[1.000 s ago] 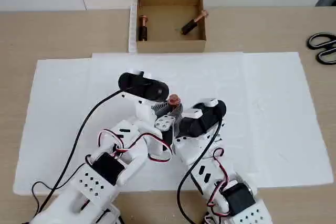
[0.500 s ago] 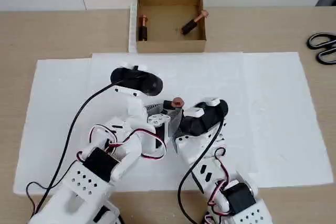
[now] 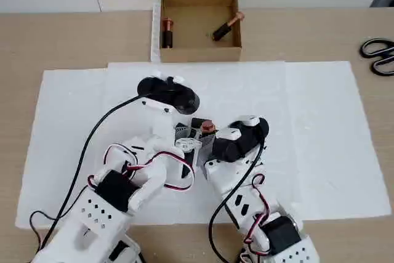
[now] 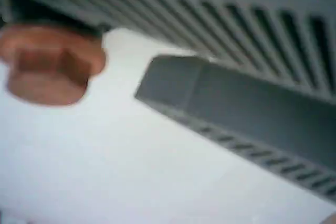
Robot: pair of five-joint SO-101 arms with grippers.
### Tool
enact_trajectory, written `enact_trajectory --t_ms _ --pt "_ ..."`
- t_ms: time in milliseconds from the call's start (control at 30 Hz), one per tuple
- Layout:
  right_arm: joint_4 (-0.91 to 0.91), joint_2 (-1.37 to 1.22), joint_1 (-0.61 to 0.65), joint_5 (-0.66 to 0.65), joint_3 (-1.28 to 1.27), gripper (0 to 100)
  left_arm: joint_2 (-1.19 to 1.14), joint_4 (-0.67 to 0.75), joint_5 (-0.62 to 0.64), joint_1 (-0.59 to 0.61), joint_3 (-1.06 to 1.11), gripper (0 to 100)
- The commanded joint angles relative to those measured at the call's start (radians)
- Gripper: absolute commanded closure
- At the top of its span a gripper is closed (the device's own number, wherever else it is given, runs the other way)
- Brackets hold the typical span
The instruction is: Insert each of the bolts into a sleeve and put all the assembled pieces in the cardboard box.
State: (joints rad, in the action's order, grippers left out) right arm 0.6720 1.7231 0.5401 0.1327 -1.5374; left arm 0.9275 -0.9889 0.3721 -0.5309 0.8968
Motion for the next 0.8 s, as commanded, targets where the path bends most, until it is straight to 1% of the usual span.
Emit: enact_trajectory --t_ms 0,133,400,500,600,767 --pt "-0.008 0.019 -0.016 0.005 0.049 99.4 0.011 -0.046 -0.012 0.087 -0.087 83" --pt "-0.008 0.019 -0.018 0.005 0.046 99.4 0.011 -0.069 -0.012 0.183 -0.133 83" --pt "-0.008 0.018 -0.082 0.005 0.041 99.4 0.011 -0.064 -0.008 0.279 -0.139 83" --pt "0.013 0.008 -0.142 0.003 0.04 99.4 0.011 -0.066 -0.006 0.361 -0.133 83" --pt "0.061 0.007 -0.22 -0.003 0.051 99.4 0.003 -0.072 -0.006 0.476 -0.113 83" --pt "0.128 0.007 -0.334 -0.117 0.123 99.5 0.003 -0.095 -0.006 0.621 -0.039 83"
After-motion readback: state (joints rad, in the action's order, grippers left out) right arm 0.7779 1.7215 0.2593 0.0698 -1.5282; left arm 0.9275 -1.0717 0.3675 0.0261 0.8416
